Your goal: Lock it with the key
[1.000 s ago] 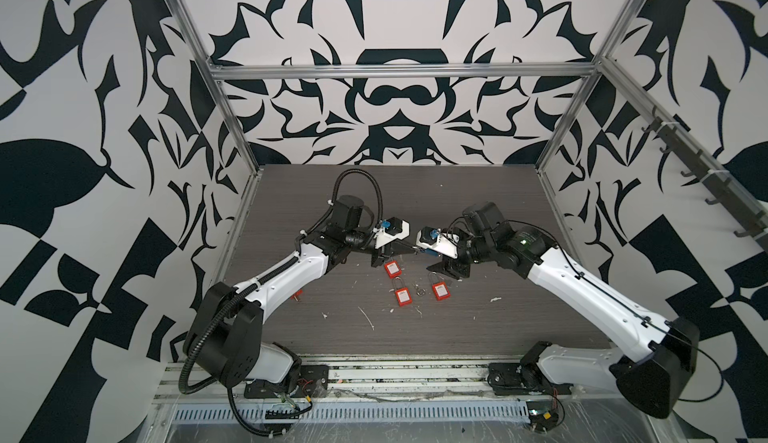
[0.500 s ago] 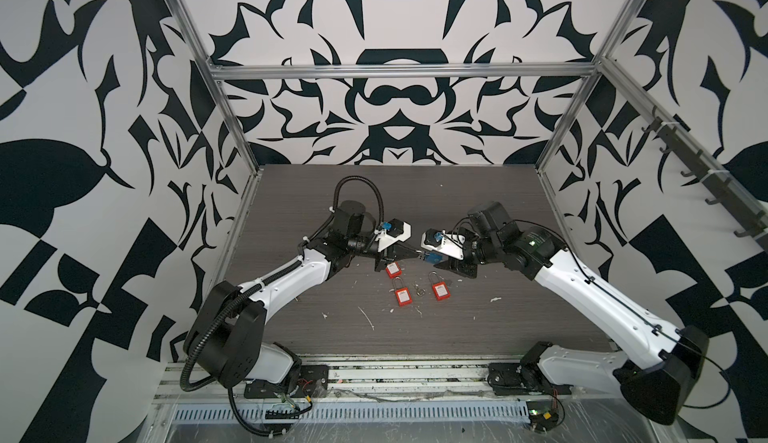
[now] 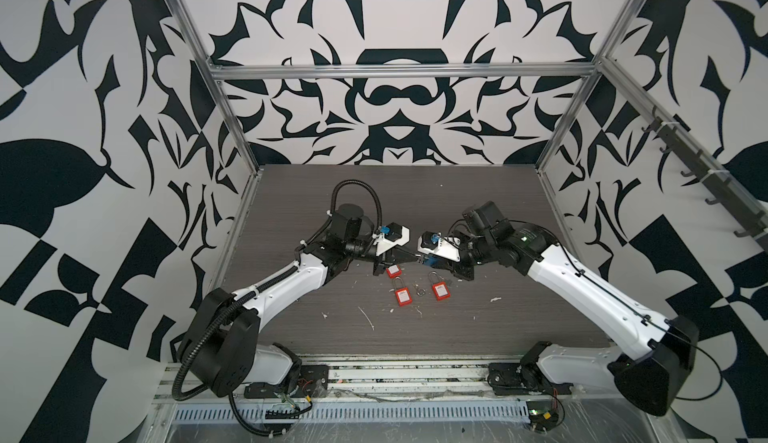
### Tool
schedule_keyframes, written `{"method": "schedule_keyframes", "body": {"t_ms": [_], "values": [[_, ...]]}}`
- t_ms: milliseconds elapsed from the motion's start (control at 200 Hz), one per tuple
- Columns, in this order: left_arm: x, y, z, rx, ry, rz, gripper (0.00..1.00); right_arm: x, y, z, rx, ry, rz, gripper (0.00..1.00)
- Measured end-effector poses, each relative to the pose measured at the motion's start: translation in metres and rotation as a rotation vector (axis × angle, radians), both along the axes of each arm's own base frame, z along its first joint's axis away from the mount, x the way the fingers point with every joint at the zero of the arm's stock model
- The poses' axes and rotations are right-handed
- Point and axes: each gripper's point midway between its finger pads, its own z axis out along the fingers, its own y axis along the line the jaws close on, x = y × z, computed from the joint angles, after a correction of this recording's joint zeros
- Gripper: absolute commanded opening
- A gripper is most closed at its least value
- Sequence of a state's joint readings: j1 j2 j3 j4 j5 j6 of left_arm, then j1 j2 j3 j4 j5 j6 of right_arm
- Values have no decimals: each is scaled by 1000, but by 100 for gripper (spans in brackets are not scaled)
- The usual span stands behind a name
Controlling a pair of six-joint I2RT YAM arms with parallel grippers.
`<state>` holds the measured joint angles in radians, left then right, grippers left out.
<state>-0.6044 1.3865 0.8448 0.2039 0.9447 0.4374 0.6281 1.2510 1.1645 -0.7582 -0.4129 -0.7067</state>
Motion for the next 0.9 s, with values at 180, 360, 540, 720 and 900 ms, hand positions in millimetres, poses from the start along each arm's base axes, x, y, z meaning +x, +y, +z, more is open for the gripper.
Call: {"method": "schedule_keyframes", "body": {"t_ms": [180,360,540,720,900], "values": [[-1,0,0,0,4,-5,0,-1,0,1,3,9,0,11],[-2,-1,0,1,1,-6,0,-1,0,2,-2,23,-1,6],[-1,-3,-2,6,-6,2,0,0,0,1,-4,33,-7,0],[5,-7,-10,11,21,10,0,8,-3,-6,-37,18,-29,0],[9,-11,-17,15,57,15,0,13,-5,-11,-60,-1,-41,0]]}}
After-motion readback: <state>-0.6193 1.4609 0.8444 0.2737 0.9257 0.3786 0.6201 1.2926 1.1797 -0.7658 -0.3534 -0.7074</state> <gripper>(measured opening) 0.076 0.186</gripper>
